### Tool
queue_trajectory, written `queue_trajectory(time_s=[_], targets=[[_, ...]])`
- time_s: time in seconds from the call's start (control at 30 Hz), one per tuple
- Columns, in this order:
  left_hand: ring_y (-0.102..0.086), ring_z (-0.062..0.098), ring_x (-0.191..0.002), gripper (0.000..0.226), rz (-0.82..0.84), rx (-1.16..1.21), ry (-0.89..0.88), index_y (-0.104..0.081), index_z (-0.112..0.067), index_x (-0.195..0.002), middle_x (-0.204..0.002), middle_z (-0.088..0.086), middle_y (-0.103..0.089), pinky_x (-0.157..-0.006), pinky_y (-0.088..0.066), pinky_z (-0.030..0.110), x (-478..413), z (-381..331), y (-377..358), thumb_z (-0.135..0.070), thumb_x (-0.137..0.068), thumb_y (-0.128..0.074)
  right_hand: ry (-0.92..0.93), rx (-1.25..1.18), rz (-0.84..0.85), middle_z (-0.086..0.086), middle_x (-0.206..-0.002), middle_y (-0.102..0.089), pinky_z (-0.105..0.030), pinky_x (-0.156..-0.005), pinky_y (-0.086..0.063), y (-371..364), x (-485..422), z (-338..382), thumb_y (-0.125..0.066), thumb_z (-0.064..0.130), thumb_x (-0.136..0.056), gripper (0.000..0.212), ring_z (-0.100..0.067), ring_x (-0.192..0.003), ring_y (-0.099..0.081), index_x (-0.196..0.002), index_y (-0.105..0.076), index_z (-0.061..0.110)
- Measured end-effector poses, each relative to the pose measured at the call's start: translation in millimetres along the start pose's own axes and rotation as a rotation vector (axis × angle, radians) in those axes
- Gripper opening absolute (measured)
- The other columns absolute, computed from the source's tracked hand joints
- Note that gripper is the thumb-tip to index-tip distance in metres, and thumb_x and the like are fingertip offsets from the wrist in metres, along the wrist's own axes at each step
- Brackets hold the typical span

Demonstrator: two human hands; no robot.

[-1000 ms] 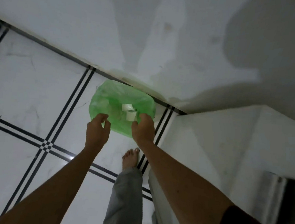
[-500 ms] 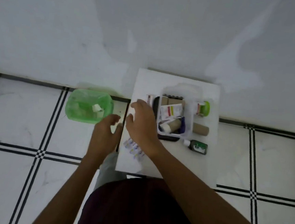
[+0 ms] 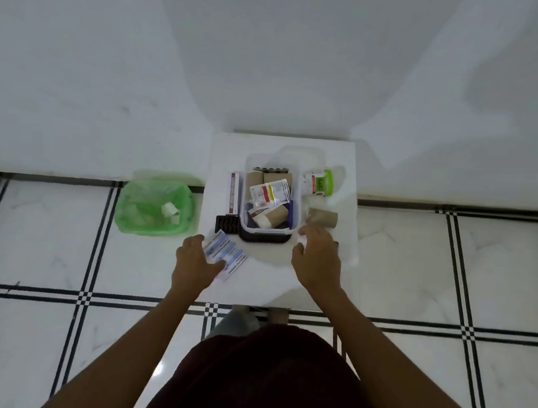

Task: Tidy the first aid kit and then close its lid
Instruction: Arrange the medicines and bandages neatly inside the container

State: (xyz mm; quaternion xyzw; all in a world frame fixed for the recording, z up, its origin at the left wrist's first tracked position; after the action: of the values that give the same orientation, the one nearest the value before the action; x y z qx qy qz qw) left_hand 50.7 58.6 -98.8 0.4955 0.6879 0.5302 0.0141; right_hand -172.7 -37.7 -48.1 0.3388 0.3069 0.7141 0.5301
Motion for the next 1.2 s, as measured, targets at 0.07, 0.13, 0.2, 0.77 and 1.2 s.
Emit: queue_trajectory(time_s=[0.07, 0.13, 0.2, 0.77, 1.2], targets=[[-0.038, 0.037, -0.125, 0.094, 0.055, -0.028, 0.003, -0.036, -0.002, -0.135, -0.135, 0.02, -0.044, -0.101, -0.034, 0.045, -12, 3, -9, -0.04, -0.063, -0.083, -0.061, 0.051, 0.012, -0.012, -0.1, -0.062, -0.032, -0.071, -0.047, -6, -6, -21, -0.059, 0.003, -0.08, 0.023, -0.029, -0.094, -0.058, -0.102, -0.061, 0.007], [-0.038, 0.036, -0.127, 0.113, 0.092, -0.066, 0.003, -0.03, -0.006, -0.139, -0.134, 0.017, -0.042, -0.099, -0.038, 0.05, -16, 1, -16, -0.053, -0.051, -0.085, -0.094, 0.111, 0.081, -0.014, -0.1, -0.058, -0.033, -0.065, -0.046, -15, -10, -40, -0.056, -0.001, -0.075, 0.025, -0.033, -0.093, -0.055, -0.099, -0.058, 0.006], [-0.037, 0.033, -0.128, 0.124, 0.087, -0.174, 0.009, -0.024, -0.011, -0.141, -0.135, 0.012, -0.039, -0.096, -0.04, 0.055, -19, -2, -23, -0.063, -0.045, -0.082, -0.123, 0.174, 0.166, -0.013, -0.106, -0.056, -0.038, -0.068, -0.05, -25, -15, -52, -0.056, -0.004, -0.073, 0.032, -0.033, -0.097, -0.053, -0.103, -0.056, 0.007], [-0.055, 0.02, -0.073, 0.03, 0.142, 0.082, 0.17, -0.058, -0.009, -0.077, -0.078, 0.004, -0.059, -0.05, -0.032, 0.015, -27, 9, -41, -0.02, -0.065, -0.083, -0.218, 0.348, 0.211, -0.01, -0.1, -0.061, -0.033, -0.07, -0.043, -41, -28, -68, -0.076, 0.026, -0.066, 0.045, -0.027, -0.094, -0.055, -0.102, -0.058, 0.008], [-0.062, 0.021, -0.064, 0.012, 0.168, 0.531, 0.168, -0.057, 0.005, -0.073, -0.081, 0.014, -0.064, -0.05, -0.054, 0.025, -24, -43, 63, -0.003, -0.078, -0.064, -0.357, -0.178, -0.062, -0.008, -0.107, -0.067, -0.026, -0.078, -0.043, 34, -39, -10, -0.081, 0.032, -0.068, 0.053, -0.02, -0.094, -0.061, -0.111, -0.059, 0.01]])
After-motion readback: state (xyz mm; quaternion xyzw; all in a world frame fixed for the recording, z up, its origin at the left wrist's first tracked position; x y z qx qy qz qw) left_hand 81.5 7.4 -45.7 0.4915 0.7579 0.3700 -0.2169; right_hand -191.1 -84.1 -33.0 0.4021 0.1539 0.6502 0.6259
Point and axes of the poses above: each hand's wrist, its own x-axis away from the middle knuckle, its own y-axis out of the back of the hand, z = x × y, the point moved 3 cm from there along -x, towards the middle knuckle
